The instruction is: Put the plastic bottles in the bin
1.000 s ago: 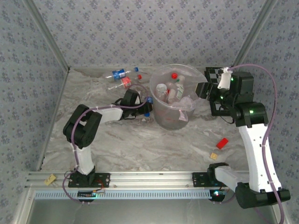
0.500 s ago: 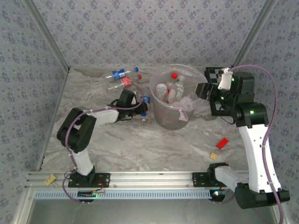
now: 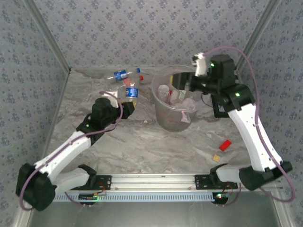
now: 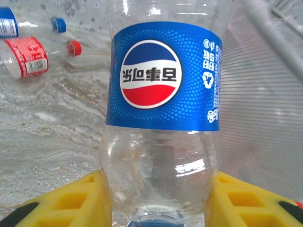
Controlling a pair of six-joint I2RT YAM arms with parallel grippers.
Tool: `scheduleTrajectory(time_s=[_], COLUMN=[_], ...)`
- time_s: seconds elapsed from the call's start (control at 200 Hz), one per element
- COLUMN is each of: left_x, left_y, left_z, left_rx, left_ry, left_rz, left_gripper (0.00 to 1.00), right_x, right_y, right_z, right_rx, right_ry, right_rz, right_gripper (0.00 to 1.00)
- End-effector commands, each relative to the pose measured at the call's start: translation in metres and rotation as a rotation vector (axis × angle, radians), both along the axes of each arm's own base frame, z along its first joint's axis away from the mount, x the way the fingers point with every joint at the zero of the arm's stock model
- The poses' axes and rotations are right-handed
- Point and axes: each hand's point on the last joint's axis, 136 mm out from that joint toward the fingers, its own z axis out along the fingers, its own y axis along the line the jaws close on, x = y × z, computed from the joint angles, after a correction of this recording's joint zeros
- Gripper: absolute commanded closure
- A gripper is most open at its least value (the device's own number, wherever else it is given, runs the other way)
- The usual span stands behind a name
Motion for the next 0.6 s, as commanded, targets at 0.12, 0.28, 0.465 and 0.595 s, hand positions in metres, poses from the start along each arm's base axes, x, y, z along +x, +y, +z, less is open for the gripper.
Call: scheduleTrajectory(time_s=[0.12, 0.28, 0.465, 0.595], left_x=[-0.034, -0.044, -0.043, -0.043], left_y=[0.01, 0.015, 0.017, 0.015], left_z=[0.029, 0.044, 0.044, 0.045], left_rx=[0.024, 0.006, 0.02, 0.021], left_ry=[-0.171, -0.243, -0.259, -0.267], left_rz=[-0.063, -0.058, -0.048, -0.057], left_gripper=[0.67, 0.67, 0.69, 0.69], right_x=[0.004, 0.013, 0.009, 0.009], right_y=[0.094, 0.132, 0.16, 0.169], right_z=[0.006, -0.022, -0.059, -0.079], right_rx=[-0.048, -0.114, -0.17, -0.185], right_ry=[0.004, 0.09, 0.191, 0.244], right_rz=[0.221, 0.289, 0.37, 0.391], right_gripper=[0.06, 0.0, 0.0, 0.03])
